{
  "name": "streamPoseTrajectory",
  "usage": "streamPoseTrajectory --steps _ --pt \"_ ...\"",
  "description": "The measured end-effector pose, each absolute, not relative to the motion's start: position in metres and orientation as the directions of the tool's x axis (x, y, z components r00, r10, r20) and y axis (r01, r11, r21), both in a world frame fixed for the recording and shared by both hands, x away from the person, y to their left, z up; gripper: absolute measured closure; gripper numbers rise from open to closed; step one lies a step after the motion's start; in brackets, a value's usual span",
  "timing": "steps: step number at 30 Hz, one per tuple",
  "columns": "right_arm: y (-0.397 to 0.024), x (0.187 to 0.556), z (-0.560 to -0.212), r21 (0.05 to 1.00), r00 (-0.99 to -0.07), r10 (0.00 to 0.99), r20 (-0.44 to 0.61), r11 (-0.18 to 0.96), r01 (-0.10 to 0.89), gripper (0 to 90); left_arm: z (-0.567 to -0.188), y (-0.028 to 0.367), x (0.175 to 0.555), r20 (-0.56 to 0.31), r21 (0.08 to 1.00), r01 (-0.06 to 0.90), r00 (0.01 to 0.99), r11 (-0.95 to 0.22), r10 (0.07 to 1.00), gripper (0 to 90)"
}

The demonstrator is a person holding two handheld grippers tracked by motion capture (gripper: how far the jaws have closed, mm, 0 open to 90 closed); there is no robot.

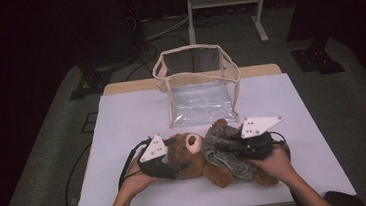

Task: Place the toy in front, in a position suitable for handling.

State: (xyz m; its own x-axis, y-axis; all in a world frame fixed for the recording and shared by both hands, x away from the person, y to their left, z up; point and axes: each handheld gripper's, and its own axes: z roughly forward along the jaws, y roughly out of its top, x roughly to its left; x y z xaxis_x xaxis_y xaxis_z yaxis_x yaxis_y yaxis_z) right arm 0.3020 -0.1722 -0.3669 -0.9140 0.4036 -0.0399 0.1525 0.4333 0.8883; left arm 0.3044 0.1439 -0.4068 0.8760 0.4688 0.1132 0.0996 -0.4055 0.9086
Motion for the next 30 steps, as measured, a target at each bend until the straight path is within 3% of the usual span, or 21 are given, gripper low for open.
streamPoseTrajectory --steps 2,5,14,18,22,26,30 --pt "-0.171 0.305 -0.375 0.875 -0.921 0.389 0.010 0.442 0.196 74.9 -0.410 0.146 0.306 0.064 0.923 0.131 0.874 -0.362 0.481 20.9" --pt "-0.182 0.297 -0.392 0.880 -0.936 0.323 0.138 0.394 0.266 74.7 -0.417 0.140 0.307 0.040 0.926 0.131 0.898 -0.353 0.438 13.1" --pt "-0.177 0.289 -0.393 0.884 -0.944 0.321 0.078 0.415 0.214 71.3 -0.430 0.141 0.309 -0.001 0.952 0.130 0.908 -0.278 0.420 15.5" --pt "-0.177 0.292 -0.392 0.887 -0.933 0.349 0.089 0.398 0.233 68.1 -0.428 0.138 0.311 -0.025 0.951 0.171 0.872 -0.257 0.490 13.3" --pt "-0.173 0.286 -0.390 0.885 -0.932 0.364 0.007 0.432 0.175 68.3 -0.422 0.135 0.308 0.013 0.950 0.161 0.836 -0.267 0.548 7.1" --pt "-0.174 0.285 -0.387 0.885 -0.930 0.367 -0.001 0.434 0.170 69.0 -0.426 0.136 0.310 -0.040 0.934 0.203 0.877 -0.293 0.479 11.5" --pt "-0.180 0.295 -0.377 0.879 -0.910 0.415 0.007 0.431 0.203 71.3 -0.427 0.136 0.308 -0.022 0.923 0.194 0.888 -0.331 0.460 13.6"
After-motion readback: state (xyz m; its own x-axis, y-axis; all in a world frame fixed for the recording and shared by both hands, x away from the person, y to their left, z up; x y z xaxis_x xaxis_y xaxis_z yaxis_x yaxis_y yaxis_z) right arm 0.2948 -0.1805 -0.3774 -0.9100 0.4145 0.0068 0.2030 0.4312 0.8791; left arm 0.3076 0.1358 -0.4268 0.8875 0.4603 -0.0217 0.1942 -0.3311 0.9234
